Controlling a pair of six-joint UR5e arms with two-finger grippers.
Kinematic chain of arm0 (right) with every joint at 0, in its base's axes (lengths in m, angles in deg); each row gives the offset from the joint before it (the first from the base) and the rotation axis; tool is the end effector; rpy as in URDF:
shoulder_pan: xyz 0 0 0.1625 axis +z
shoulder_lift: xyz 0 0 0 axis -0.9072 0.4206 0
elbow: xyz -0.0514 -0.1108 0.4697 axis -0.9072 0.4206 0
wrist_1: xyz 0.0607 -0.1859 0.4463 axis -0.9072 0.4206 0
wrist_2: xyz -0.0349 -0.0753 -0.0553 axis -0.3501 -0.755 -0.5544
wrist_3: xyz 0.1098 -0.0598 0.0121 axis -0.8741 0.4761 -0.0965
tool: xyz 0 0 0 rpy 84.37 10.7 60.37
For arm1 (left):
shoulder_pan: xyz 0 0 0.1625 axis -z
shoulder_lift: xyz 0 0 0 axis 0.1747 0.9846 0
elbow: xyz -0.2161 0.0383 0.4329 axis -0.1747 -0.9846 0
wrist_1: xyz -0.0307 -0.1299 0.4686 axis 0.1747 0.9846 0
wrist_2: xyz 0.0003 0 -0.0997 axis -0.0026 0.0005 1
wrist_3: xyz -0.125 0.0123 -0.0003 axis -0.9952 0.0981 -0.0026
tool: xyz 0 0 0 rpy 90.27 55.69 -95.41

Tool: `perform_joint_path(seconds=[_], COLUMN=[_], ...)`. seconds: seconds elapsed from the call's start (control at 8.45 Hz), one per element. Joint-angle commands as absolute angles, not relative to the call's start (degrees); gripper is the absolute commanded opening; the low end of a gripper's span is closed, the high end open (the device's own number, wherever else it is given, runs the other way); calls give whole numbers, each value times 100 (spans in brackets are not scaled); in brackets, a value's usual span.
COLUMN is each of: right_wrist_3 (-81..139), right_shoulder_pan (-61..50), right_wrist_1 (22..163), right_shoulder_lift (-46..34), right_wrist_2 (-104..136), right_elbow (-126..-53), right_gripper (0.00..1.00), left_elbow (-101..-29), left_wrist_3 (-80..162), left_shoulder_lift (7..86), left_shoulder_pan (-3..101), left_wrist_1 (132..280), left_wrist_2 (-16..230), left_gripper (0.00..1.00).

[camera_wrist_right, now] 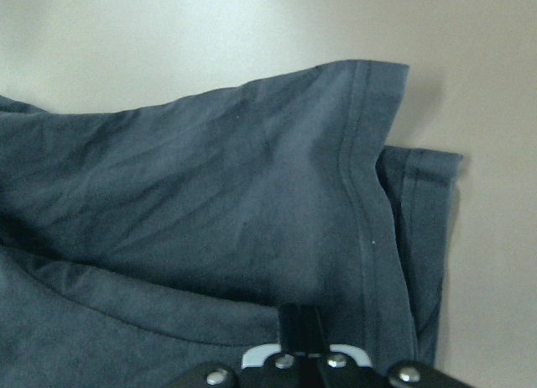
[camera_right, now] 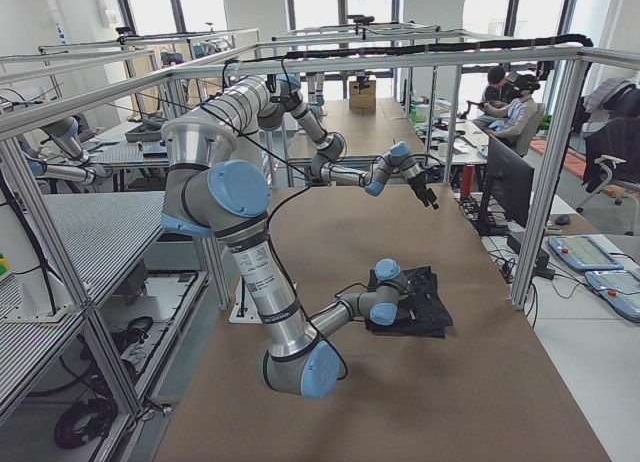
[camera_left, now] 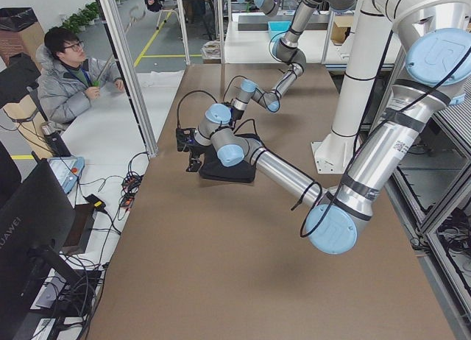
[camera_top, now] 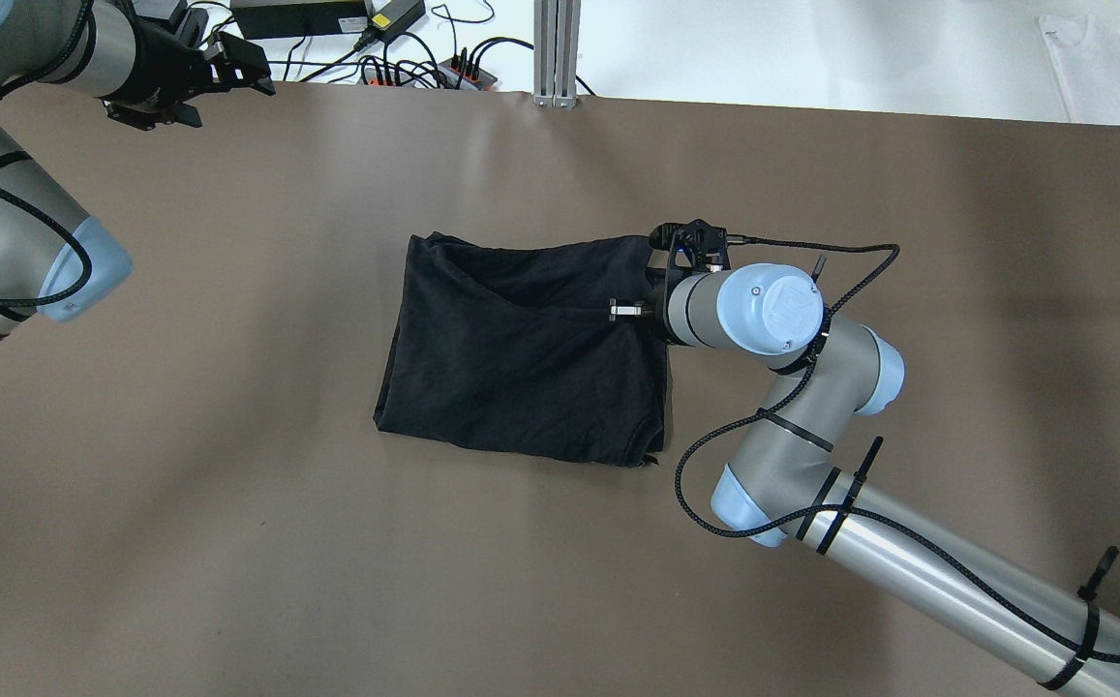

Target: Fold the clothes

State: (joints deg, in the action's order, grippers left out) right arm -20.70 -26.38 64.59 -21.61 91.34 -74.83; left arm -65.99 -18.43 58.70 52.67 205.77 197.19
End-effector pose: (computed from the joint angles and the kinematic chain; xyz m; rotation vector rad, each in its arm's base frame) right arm -0.6049 -0.6339 0.3227 0.4880 -1.0405 0.1502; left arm 0.2875 -0.7476 0.2857 0.3987 1.0330 -0.5358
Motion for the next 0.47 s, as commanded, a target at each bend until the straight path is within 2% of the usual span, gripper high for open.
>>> perform_joint_path(seconds=[0.0, 0.12, 0.35], right_wrist_3=[-2070, -2000, -1195], right_shoulder_pan=[-2549, -2392, -2006], right_wrist_1=[6458, 6467, 6467], right_shoulder_lift=[-2172, -2199, -2182], right_wrist_2=[9134, 9239, 9668], right_elbow=[-7475, -7475, -7475], right_gripper=[35, 94, 95], left_elbow=[-6597, -6597, -6606], left_wrist_3=[-1822, -1787, -1577], left_shoulder_lift=[5870, 5870, 5835], left_shoulder_pan=[5269, 5269, 5304], left_wrist_1=[20577, 20577, 20569], left_wrist_2=[19719, 19719, 19702], left_gripper=[100, 100, 100])
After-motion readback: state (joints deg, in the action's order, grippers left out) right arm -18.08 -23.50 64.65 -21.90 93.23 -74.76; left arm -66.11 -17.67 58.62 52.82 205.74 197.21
